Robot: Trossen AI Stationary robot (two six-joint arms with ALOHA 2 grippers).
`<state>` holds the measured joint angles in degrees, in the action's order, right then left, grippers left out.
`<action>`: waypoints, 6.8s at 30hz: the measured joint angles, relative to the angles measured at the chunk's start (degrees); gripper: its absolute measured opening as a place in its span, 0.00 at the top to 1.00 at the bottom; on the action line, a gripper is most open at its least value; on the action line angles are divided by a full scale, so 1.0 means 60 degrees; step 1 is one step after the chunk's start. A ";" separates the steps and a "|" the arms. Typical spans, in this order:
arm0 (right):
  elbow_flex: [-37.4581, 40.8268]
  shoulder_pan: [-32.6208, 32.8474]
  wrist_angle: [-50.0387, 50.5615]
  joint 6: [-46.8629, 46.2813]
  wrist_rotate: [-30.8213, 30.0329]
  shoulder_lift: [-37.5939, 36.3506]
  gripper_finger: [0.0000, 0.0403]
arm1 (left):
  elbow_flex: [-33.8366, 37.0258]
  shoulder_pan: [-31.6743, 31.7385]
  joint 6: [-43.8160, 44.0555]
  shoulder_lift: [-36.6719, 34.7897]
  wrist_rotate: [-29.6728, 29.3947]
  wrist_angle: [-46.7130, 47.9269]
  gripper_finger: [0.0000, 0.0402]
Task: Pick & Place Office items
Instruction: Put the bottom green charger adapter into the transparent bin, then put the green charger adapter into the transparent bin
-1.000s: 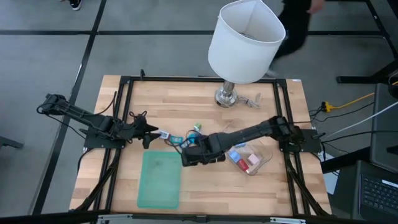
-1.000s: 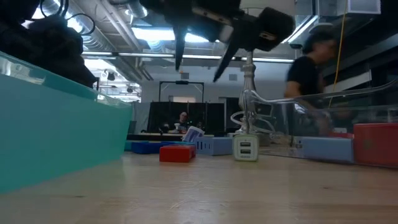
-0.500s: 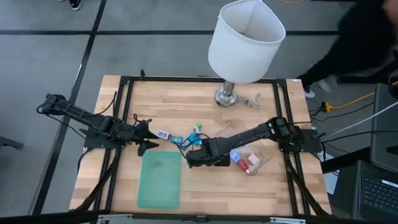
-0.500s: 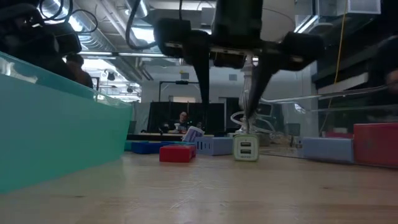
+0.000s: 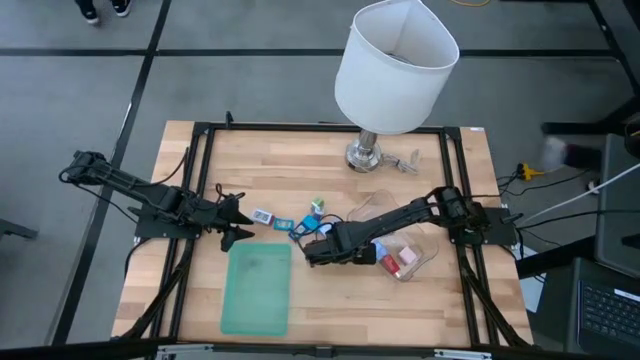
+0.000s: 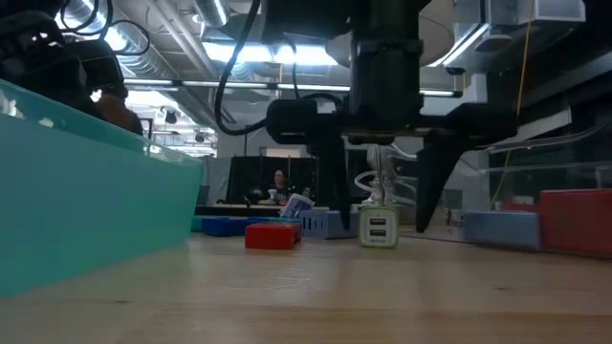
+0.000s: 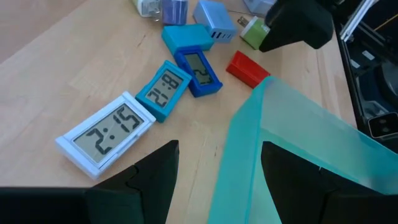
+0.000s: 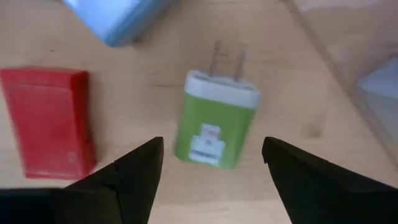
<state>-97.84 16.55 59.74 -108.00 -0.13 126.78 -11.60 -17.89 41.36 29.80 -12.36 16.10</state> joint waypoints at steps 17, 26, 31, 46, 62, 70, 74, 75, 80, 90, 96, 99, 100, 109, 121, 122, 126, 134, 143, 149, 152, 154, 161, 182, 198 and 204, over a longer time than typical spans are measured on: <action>0.0262 -0.0638 -0.0380 0.0076 -0.0505 -0.0044 0.50 | 0.0000 -0.0003 0.0368 -0.0003 -0.0022 0.0321 0.44; 0.0258 -0.0669 -0.1166 0.0473 -0.0137 -0.0034 0.65 | 0.0000 -0.0004 0.0484 -0.0003 -0.0276 0.0308 0.44; 0.0092 -0.0639 -0.1552 0.0460 -0.0231 -0.0188 0.65 | 0.0000 -0.0001 0.0514 0.0000 -0.0353 0.0195 0.44; -0.4263 -0.0627 0.3870 0.1675 -0.2766 -0.1198 0.64 | 0.0000 -0.0003 0.0474 -0.0003 -0.0818 -0.0415 0.44; -0.1651 -0.1202 0.4939 0.2839 -0.1777 -0.1628 0.65 | 0.0000 0.0000 0.0405 -0.0003 -0.1505 -0.0619 0.44; -0.0570 -0.1194 0.4985 0.2301 -0.2011 -0.1639 0.60 | 0.0000 0.0000 0.0405 -0.0003 -0.1599 -0.0629 0.44; -0.0372 -0.1260 0.4954 0.2175 -0.1618 -0.1639 0.55 | 0.0000 0.0000 0.0405 -0.0003 -0.1605 -0.0806 0.44; -0.0346 -0.1282 0.4896 0.2299 -0.1501 -0.1639 0.53 | 0.0000 -0.0002 0.0405 -0.0003 -0.1614 -0.0858 0.44; -0.0346 -0.1348 0.4496 0.2602 -0.1438 -0.1643 0.42 | 0.0000 0.0000 0.0405 -0.0003 -0.1672 -0.0968 0.44; -0.0610 -0.1321 0.4370 0.2565 -0.2349 -0.1760 0.26 | -0.0003 0.0000 -0.0509 -0.0003 -0.1657 -0.3084 0.44; -0.1776 -0.1217 0.4208 0.2922 -0.4790 -0.2295 0.28 | -0.0725 0.0166 -0.1200 -0.0003 -0.1688 -0.3519 0.44; -0.2468 -0.1077 0.3460 0.4252 -0.6393 -0.2623 0.30 | -0.1148 0.0471 -0.1903 -0.0003 -0.1639 -0.3485 0.44; -0.2737 -0.1009 0.3190 0.4841 -0.6936 -0.2722 0.30 | -0.1300 0.0617 -0.2037 -0.0003 -0.1547 -0.3395 0.44; -0.5853 -0.0515 0.2403 0.8915 -1.0135 -0.2907 0.31 | -0.3480 0.1979 -0.3599 0.0886 -0.0323 0.0047 0.44; -0.5962 -0.0390 -0.0074 1.1437 -0.9330 -0.3479 0.31 | -0.4510 0.3618 -0.5843 0.5412 0.3683 -0.0464 0.44; -0.5964 -0.0379 -0.0075 1.1437 -0.9145 -0.3479 0.31 | -0.4510 0.3705 -0.5856 0.5804 0.3893 -0.0690 0.44; -0.5960 -0.0331 -0.0090 1.1441 -0.8560 -0.3432 0.31 | -0.4510 0.3963 -0.6007 0.7228 0.4106 -0.1839 0.44; -0.5960 -0.0191 -0.0068 1.1576 -0.8541 -0.3424 0.31 | -0.4510 0.5057 -0.4384 0.9358 0.4204 -0.3412 0.44; -0.5960 -0.0195 -0.0064 1.1863 -0.8298 -0.3424 0.31 | -0.5715 0.5956 -0.3603 1.0714 0.4556 -0.3605 0.44; -0.5960 -0.0195 -0.0046 1.1879 -0.8293 -0.3424 0.31 | -0.7821 0.6064 -0.3429 1.1868 0.4582 -0.1143 0.44; -0.5960 -0.0195 -0.0024 1.1894 -0.8110 -0.3424 0.31 | -0.8823 0.5987 -0.3497 1.2418 0.4416 0.0140 0.44; -0.5960 -0.0191 -0.0013 1.1896 -0.8061 -0.3424 0.31 | -0.9242 0.5919 -0.3597 1.2778 0.4067 0.0645 0.44; -0.5960 -0.0166 0.0045 1.1913 -0.8049 -0.3424 0.31 | -0.9810 0.5728 -0.3478 1.3462 0.3725 0.1217 0.44; -0.5960 -0.0223 0.0078 1.2663 -0.8075 -0.3424 0.31 | -0.9828 0.5557 -0.3492 1.4069 0.3975 0.1431 0.69; -0.5960 -0.0257 0.0056 1.2800 -0.8071 -0.3424 0.31 | -0.9787 0.6023 -0.1655 1.4042 0.6338 -0.2043 0.69; -0.5960 -0.0257 0.0052 1.2811 -0.8046 -0.3424 0.31 | -0.9792 0.6022 -0.1329 1.3955 0.6707 -0.3084 0.69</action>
<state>-133.60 15.00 60.05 -31.14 -48.40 106.24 -70.35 18.24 33.39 113.53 27.88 -2.40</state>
